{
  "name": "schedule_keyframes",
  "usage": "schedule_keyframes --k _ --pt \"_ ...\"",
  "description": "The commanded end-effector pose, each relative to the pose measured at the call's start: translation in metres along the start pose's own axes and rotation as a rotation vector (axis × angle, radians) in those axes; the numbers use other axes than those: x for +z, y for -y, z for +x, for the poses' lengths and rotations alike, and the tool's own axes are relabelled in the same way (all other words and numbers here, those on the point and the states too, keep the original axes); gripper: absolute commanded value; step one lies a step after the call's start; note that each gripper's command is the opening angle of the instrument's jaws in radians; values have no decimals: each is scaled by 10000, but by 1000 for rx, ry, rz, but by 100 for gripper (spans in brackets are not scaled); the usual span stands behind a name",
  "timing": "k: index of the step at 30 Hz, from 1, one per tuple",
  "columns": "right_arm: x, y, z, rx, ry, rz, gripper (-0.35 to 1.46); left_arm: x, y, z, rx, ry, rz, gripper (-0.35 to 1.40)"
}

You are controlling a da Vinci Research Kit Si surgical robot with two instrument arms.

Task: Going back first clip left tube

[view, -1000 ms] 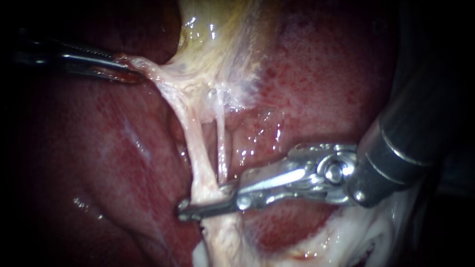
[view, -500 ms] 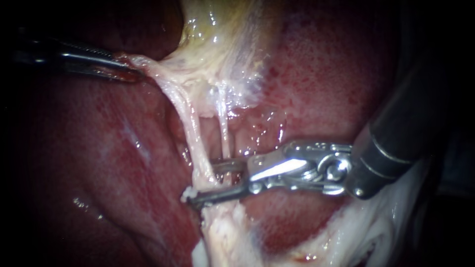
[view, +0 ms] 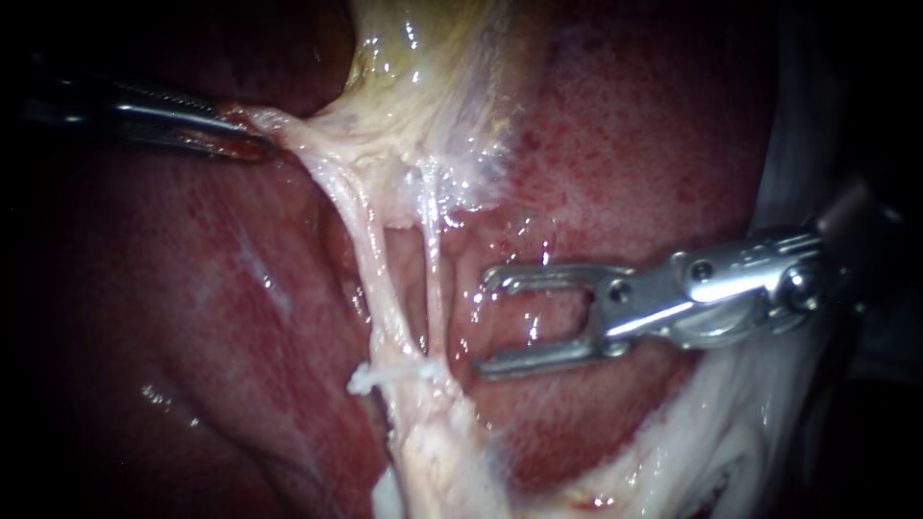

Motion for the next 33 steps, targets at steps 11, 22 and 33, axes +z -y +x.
schedule_keyframes --k 11,22,33 --pt "-52 -8 17 -64 -1 34 50 1 0 0 0 0 0 -35" --pt "-53 -5 17 -72 -2 40 50 38 -10 -11 7 0 -3 -35" --pt "-53 -3 17 -72 -2 41 50 72 -14 -24 5 9 -22 -35"
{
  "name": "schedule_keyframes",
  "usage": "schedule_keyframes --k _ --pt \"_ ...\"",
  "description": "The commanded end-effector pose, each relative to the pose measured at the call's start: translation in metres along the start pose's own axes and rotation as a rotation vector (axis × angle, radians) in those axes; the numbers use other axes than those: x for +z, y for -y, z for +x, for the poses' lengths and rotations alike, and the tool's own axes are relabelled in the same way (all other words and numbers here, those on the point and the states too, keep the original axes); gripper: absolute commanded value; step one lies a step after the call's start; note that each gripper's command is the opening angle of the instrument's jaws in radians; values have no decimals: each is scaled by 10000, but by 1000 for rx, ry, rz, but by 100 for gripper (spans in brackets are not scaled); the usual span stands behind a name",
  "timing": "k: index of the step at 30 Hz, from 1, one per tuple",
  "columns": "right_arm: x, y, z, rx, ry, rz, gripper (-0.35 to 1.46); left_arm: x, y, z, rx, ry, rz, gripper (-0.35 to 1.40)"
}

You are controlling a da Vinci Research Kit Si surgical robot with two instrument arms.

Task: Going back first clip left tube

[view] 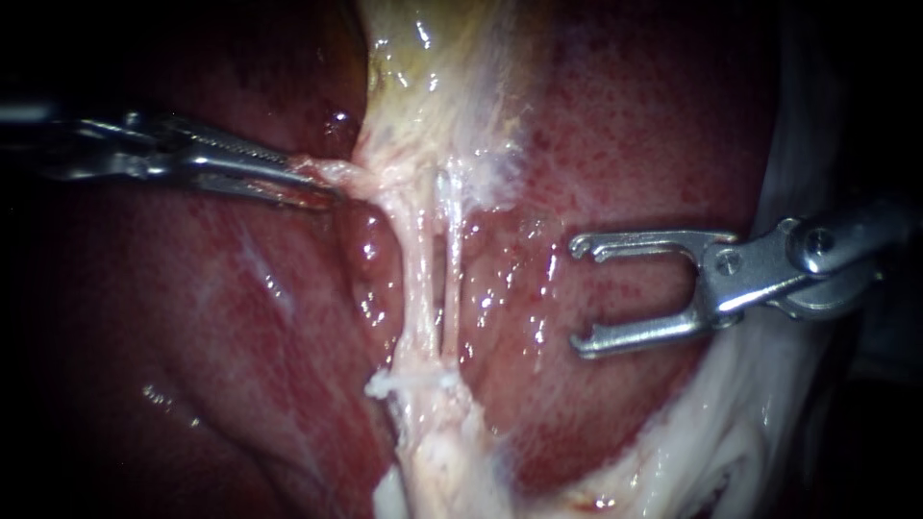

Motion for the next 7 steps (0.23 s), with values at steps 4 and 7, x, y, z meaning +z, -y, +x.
schedule_keyframes --k 4,7 --pt "0 0 0 0 0 0 50 0 1 -1 -2 3 0 -35" --pt "0 0 0 0 0 0 50 0 2 -1 -1 4 -1 -35"
